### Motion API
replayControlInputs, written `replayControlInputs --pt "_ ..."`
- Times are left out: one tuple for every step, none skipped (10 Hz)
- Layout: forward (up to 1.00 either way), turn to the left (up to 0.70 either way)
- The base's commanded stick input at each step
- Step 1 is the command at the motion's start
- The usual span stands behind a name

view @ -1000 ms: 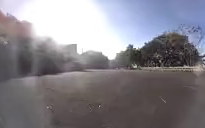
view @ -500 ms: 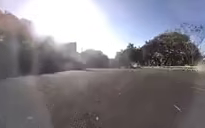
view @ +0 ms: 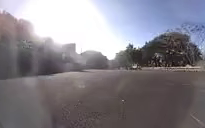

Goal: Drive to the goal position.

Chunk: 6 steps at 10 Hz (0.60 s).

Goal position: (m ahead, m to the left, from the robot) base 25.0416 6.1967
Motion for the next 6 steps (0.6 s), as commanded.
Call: replayControlInputs --pt "0.70 0.00" --pt "0.70 0.00" --pt "0.70 0.00" --pt "0.70 0.00" --pt "0.70 0.00" --pt "0.70 0.00"
